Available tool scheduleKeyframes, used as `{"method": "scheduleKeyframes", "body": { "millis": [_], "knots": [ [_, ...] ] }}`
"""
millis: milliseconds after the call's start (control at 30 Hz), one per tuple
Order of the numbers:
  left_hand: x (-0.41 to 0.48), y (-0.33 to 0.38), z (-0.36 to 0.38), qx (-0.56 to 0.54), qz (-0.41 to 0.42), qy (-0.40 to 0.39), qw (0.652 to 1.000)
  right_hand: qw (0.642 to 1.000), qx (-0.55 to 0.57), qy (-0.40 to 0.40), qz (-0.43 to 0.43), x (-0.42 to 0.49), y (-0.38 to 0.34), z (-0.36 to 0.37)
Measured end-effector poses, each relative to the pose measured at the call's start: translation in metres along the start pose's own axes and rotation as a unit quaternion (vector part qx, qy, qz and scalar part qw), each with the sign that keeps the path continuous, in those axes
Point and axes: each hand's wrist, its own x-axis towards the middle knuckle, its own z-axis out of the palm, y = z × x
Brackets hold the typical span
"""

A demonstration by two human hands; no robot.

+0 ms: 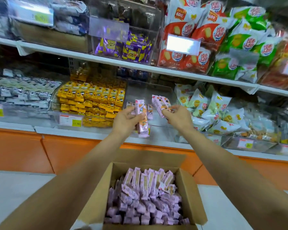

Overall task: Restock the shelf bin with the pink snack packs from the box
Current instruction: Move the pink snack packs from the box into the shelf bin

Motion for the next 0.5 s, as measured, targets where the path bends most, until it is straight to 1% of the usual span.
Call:
{"method": "scheduleKeyframes", "body": {
  "millis": [67, 133, 200, 300, 433, 500],
  "knots": [
    [0.015, -0.002, -0.006, 0.030, 0.019, 0.015, 0.999, 0.994, -0.109, -0.009, 0.002, 0.023, 0.000, 0.014],
    [0.030, -0.008, -0.013, 0.064, 0.037, 0.029, 0.997, 0.987, -0.159, -0.010, 0.017, 0.044, 0.005, 0.031],
    [0.042, -0.016, -0.018, 0.085, 0.055, 0.033, 0.994, 0.981, -0.189, -0.006, 0.048, 0.063, 0.010, 0.048],
    [0.054, -0.026, -0.022, 0.075, 0.078, 0.031, 0.994, 0.971, -0.228, -0.005, 0.071, 0.090, 0.020, 0.074],
    [0.063, -0.035, -0.024, 0.075, 0.103, 0.057, 0.990, 0.963, -0.240, -0.037, 0.113, 0.114, 0.041, 0.099],
    [0.064, -0.036, -0.025, 0.080, 0.105, 0.065, 0.989, 0.955, -0.256, -0.072, 0.130, 0.122, 0.049, 0.105]
  ]
}}
